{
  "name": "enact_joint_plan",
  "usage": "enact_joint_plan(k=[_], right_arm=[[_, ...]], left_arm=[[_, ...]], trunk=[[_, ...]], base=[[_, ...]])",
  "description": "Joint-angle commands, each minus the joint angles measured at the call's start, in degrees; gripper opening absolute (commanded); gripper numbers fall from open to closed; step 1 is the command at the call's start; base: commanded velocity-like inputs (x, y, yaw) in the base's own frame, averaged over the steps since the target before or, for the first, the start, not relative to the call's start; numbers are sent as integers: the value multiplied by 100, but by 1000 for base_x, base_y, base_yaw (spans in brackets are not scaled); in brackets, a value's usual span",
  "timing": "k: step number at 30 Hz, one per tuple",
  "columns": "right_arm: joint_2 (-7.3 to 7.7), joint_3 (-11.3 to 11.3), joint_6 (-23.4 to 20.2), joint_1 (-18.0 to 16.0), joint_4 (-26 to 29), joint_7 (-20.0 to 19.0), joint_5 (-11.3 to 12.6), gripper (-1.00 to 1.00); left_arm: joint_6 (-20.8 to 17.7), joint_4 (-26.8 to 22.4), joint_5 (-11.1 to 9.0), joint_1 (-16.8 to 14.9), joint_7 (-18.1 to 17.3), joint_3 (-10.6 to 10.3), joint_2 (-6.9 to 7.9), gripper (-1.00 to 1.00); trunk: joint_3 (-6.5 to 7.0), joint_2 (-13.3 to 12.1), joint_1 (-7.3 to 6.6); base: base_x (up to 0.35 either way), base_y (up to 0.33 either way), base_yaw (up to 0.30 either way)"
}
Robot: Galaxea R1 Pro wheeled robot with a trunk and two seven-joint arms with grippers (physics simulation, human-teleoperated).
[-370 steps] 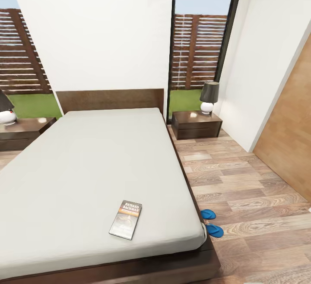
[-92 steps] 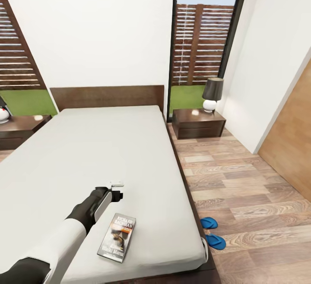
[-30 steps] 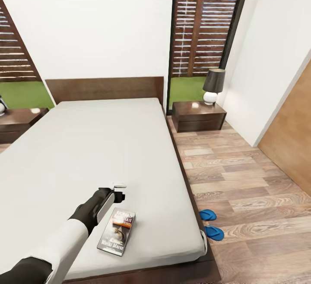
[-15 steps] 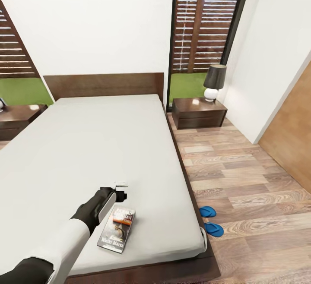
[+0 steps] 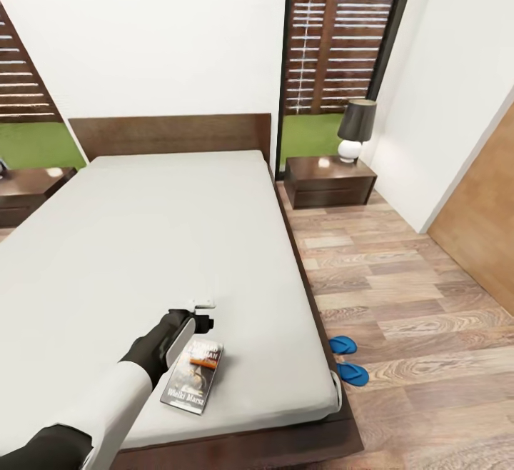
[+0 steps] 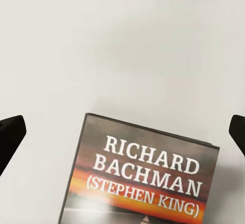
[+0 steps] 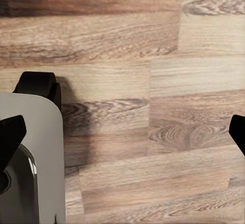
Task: In the bedroom, move the book from the bed onto either nightstand, and place the two sandals side by side next to the bed.
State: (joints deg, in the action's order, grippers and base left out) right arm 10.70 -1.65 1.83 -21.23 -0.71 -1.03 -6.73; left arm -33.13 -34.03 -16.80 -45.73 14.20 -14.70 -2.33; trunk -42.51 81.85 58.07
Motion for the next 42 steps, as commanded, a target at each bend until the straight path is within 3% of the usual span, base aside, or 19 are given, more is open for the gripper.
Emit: enact_joint_plan(k=[1,22,42], right_arm=[[2,-21,19,-4,-8,-11,-56,100],[3,-13,19,-4,-8,-11,-56,100],[5,-10,19,4,-8,-11,-56,100]], left_arm=[[-18,-7,-60,-3,51,-28,4,100],[15,9,-40,-133,72,-6,47,100],[50,15,-27,-137,74,-5,48,100]], trunk=[[-14,2,0],[-210,2,0],[-299,2,0]], base=[[0,0,0],[0,0,0],[0,0,0]])
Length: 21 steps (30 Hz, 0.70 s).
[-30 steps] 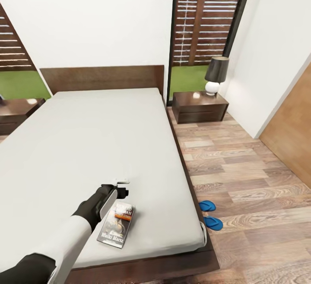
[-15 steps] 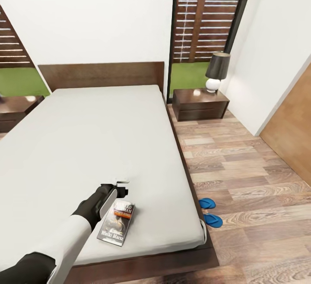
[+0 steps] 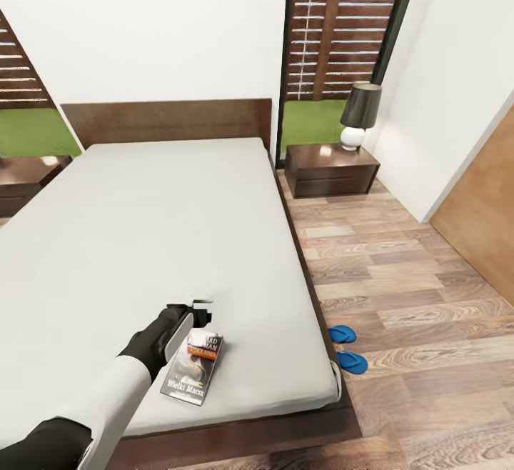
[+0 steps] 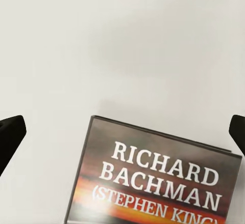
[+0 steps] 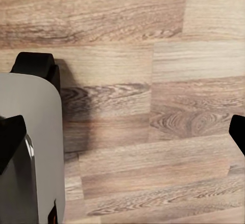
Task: In the bedroom, move the book from the bed onto either nightstand, and place the two sandals side by side next to the bed.
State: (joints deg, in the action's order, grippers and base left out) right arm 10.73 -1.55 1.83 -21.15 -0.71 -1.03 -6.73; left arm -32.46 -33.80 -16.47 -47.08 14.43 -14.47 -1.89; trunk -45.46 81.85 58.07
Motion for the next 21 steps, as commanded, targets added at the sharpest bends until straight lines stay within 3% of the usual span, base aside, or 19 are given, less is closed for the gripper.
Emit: enact_joint_plan(k=[1,11,21], right_arm=[[2,-20,19,-4,-8,-11,-56,100],[14,22,19,98,-8,-11,-56,100],[207,209,19,277,-9,-11,-55,100]], left_arm=[[-18,-7,-60,-3,51,-29,4,100],[-16,-25,-58,-3,49,-37,4,100],[-15,-86,-54,-24,16,-34,-1,100]], trunk=[[-12,2,0],[-101,2,0],[-184,2,0]], base=[[0,0,0],[0,0,0],[0,0,0]])
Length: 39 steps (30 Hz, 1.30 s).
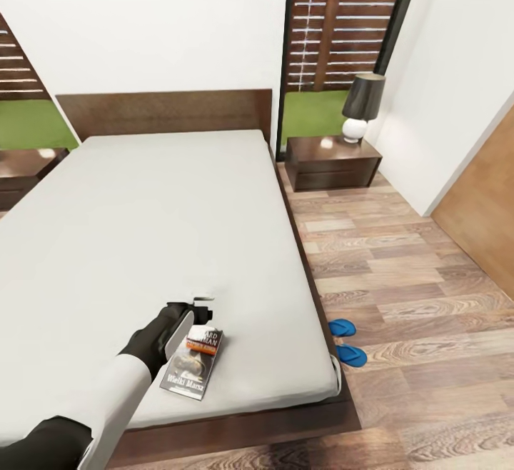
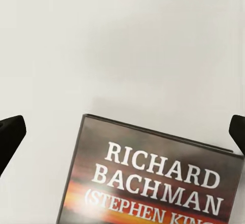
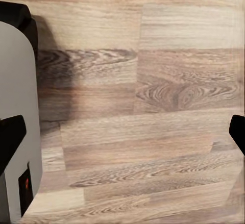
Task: In the bedroom, move the book from the bed onto either nightstand, and place the two sandals side by side next to the bed.
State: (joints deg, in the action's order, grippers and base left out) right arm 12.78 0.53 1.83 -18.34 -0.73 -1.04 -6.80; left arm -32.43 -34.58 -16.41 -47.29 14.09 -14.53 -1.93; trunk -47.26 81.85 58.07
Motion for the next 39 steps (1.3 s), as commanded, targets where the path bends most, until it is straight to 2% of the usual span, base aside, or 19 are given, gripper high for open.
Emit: enact_joint_plan(k=[1,9,12,18,21,39], right_arm=[[14,10,19,25,-7,-11,-50,100],[49,39,19,302,-7,-3,-56,100],[56,47,19,527,-8,4,-48,100],[73,49,19,685,-11,14,-40,100],[116,51,22,894,-8,24,-40,100],[215,56,19,1115,-19,74,-38,100]], left_arm=[[-18,-16,-60,-4,49,-30,5,100],[-18,-45,-56,-7,43,-36,8,100],[-18,-53,-56,-8,42,-47,3,100],[-18,-51,-56,-8,42,-56,4,100],[-18,-50,-55,-8,42,-60,7,100],[-5,-45,-55,-1,42,-67,1,100]], trunk=[[-8,2,0],[-23,2,0],[-24,2,0],[-25,2,0],[-25,2,0],[-26,2,0]], base=[[0,0,0],[0,0,0],[0,0,0],[0,0,0],[0,0,0],[0,0,0]])
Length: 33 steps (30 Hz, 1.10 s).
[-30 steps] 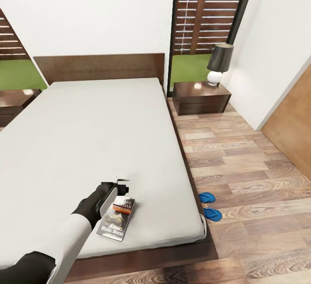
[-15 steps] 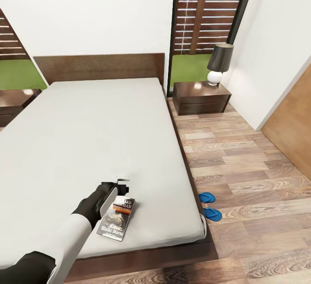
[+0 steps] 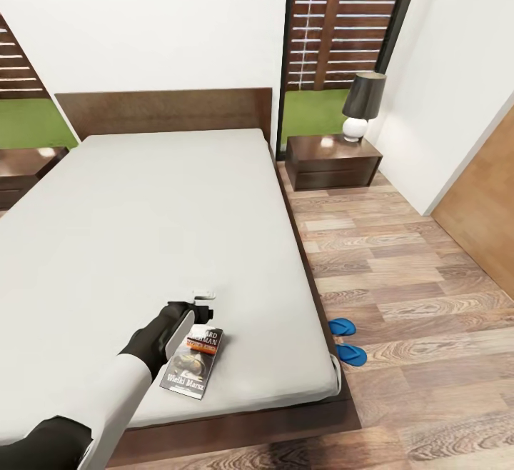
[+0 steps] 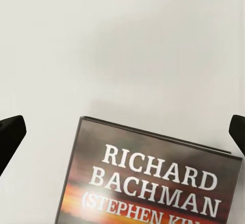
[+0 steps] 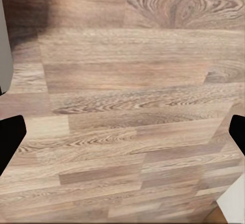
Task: In the bedroom, move the book from the bed onto either nightstand, and place the two sandals side by side next to the bed.
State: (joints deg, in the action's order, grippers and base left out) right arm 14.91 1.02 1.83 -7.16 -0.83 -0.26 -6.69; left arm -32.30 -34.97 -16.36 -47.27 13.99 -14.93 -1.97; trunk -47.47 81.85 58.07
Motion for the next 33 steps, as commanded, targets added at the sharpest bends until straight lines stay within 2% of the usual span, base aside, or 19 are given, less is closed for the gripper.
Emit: enact_joint_plan(k=[1,15,33], right_arm=[[7,7,19,15,-10,-2,-49,100],[57,11,19,426,-14,0,-46,100],[71,12,19,579,-14,0,-43,100]], left_arm=[[-4,-6,-60,-3,51,-28,4,100],[78,30,-60,-1,51,-28,-4,100],[92,49,-60,-2,51,-28,-10,100]], trunk=[[-4,2,0],[-4,2,0],[-23,2,0]], base=[[0,0,0],[0,0,0],[0,0,0]])
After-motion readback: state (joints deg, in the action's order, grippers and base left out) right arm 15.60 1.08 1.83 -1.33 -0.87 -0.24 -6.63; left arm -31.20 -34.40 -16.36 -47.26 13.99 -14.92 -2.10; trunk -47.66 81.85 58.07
